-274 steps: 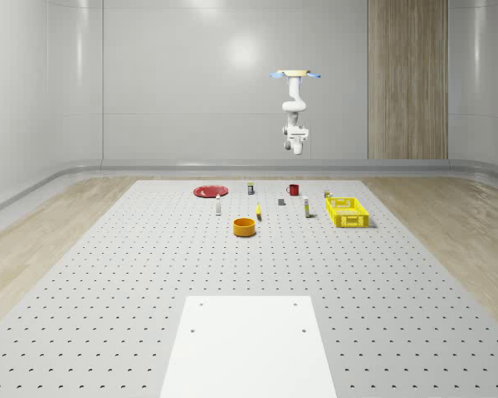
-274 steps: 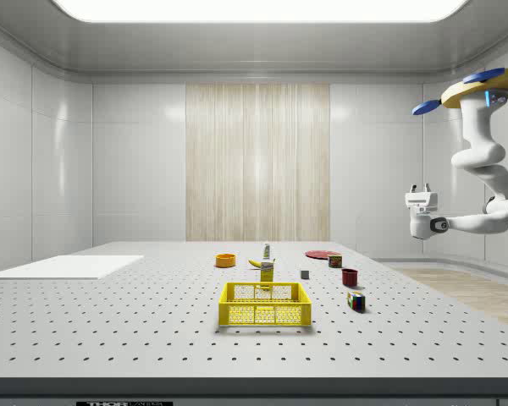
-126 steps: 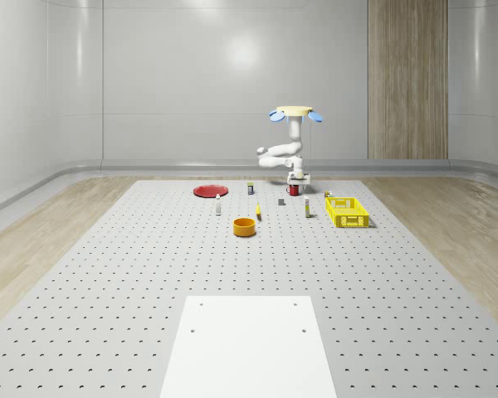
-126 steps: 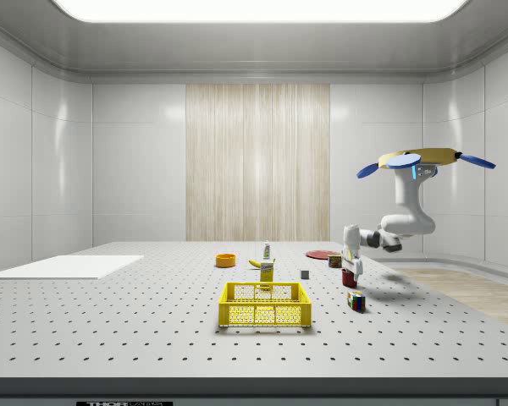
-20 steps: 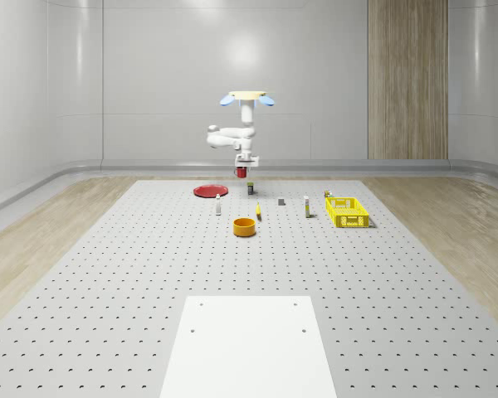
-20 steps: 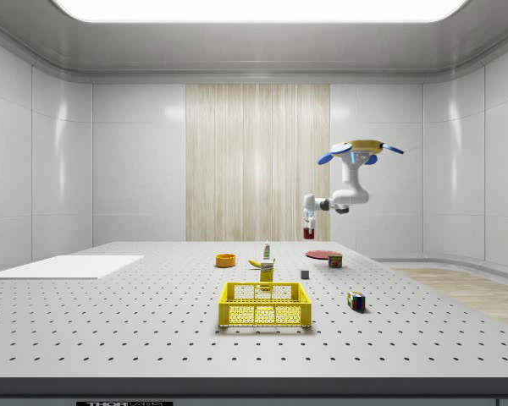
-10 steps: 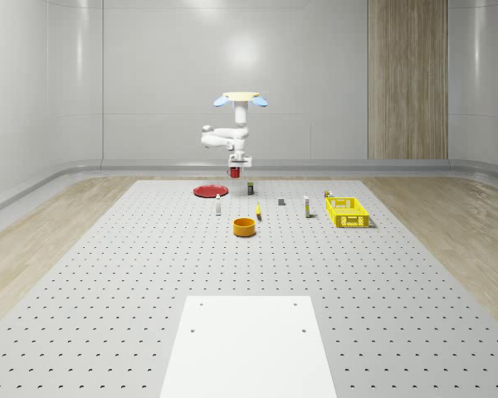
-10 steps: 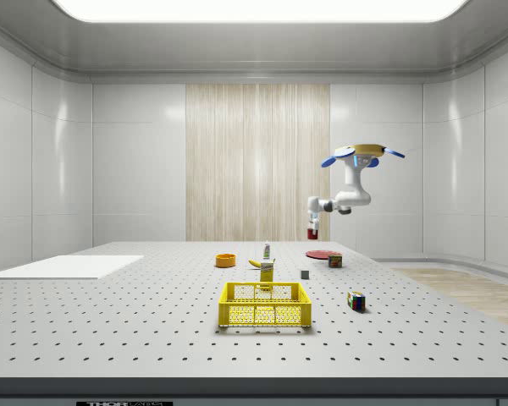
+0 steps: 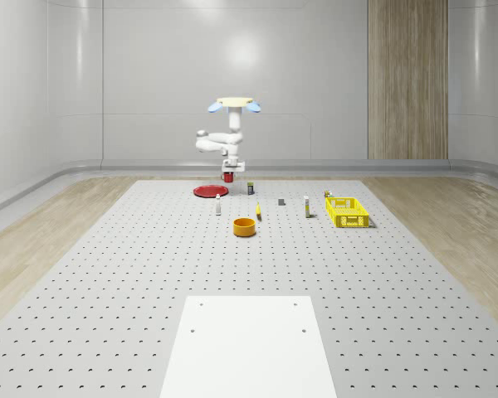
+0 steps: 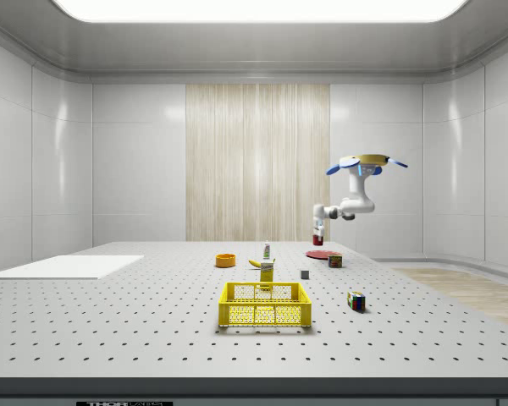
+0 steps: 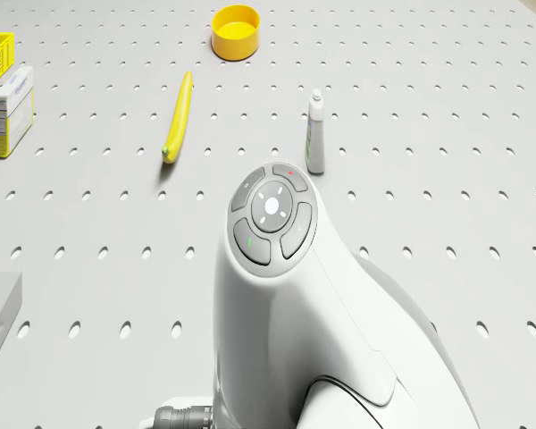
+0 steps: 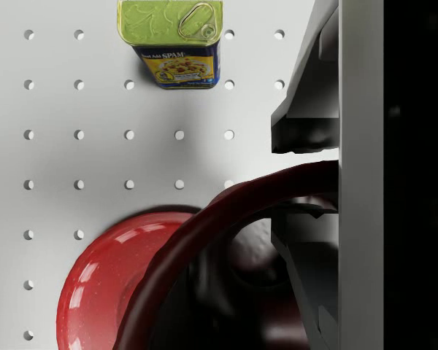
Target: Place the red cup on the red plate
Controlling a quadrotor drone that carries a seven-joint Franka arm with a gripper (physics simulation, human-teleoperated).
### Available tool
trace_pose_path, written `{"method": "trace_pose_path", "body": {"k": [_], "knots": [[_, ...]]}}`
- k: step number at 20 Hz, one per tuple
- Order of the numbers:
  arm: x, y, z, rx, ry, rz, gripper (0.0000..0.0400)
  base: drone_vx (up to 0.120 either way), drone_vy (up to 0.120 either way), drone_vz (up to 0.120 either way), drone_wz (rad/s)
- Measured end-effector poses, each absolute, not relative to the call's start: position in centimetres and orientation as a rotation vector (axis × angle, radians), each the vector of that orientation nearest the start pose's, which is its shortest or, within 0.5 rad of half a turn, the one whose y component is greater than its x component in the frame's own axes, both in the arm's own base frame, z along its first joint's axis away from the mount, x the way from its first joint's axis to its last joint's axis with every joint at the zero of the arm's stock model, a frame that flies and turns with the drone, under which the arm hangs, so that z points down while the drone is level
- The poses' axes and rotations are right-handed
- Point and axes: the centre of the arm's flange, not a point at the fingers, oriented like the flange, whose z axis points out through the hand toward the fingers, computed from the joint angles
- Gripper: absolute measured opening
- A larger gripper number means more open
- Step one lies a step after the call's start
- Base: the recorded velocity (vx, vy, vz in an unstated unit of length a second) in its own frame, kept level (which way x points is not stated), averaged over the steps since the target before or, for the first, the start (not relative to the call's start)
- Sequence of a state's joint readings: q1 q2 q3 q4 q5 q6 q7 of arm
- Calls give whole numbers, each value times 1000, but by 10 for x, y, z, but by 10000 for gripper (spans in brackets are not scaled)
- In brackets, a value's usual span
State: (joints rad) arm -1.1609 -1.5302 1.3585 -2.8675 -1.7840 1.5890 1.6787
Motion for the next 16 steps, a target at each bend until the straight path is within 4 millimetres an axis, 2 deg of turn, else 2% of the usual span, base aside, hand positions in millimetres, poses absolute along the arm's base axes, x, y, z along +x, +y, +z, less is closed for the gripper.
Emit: {"method": "trace_pose_path", "body": {"k": [6,8,12,16], "knots": [[307,4,495,1,-2,786,100,-120,-120,-120,0],[307,4,495,1,-2,786,100,-120,-120,-20,0],[307,4,495,1,-2,786,100,0,-120,0,0],[307,4,495,1,-2,786,100,0,-120,-110,0]]}}
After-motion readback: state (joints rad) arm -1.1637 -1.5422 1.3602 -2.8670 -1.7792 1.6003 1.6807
